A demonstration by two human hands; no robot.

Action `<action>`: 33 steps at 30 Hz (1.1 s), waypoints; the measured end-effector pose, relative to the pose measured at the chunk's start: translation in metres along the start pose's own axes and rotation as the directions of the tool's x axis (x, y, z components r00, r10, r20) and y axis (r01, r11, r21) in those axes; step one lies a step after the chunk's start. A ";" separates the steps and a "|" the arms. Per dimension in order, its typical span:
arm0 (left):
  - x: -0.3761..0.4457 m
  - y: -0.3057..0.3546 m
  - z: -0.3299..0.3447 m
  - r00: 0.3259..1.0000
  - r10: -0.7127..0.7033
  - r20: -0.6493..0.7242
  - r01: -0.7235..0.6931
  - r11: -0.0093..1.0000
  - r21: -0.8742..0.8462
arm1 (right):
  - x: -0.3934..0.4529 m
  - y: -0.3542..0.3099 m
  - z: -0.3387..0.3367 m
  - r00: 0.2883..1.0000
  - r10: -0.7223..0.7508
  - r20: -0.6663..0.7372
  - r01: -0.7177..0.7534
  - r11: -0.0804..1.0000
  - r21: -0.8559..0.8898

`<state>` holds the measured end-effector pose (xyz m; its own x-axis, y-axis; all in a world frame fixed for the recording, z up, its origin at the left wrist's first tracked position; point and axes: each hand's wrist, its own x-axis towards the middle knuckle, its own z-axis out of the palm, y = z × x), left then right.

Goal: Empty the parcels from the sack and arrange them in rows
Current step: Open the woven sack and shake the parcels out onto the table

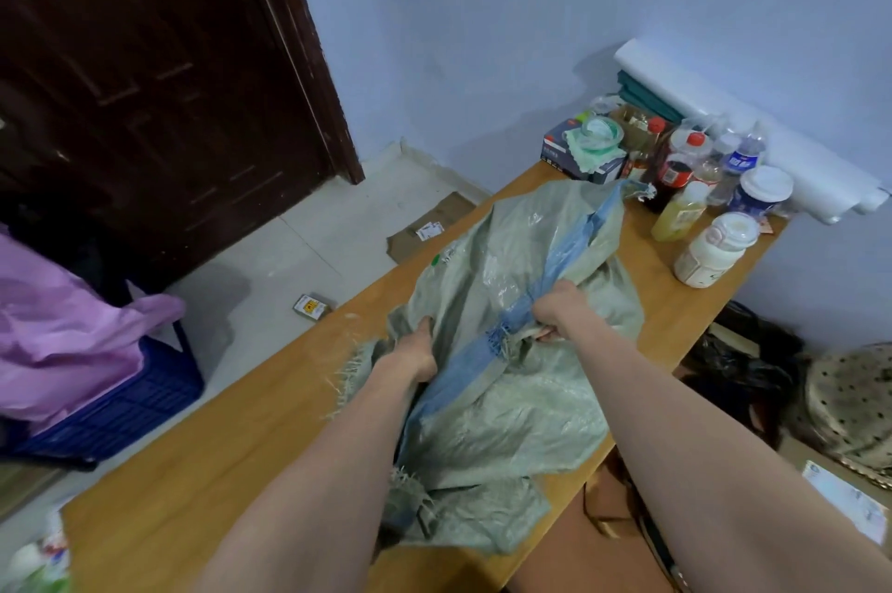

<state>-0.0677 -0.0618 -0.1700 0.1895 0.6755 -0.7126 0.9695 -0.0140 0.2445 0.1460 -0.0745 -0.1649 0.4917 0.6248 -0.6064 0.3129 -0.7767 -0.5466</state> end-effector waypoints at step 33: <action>-0.012 0.016 -0.059 0.991 0.113 -0.069 -0.106 0.990 0.091 | -0.053 -0.053 -0.025 0.999 -0.050 0.012 0.052 0.973 -0.227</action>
<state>-0.0633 -0.0263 -0.1189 0.2865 0.7189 -0.6334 0.9540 -0.1528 0.2580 0.1241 -0.0684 -0.0893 0.4652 0.6642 -0.5852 0.5141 -0.7409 -0.4322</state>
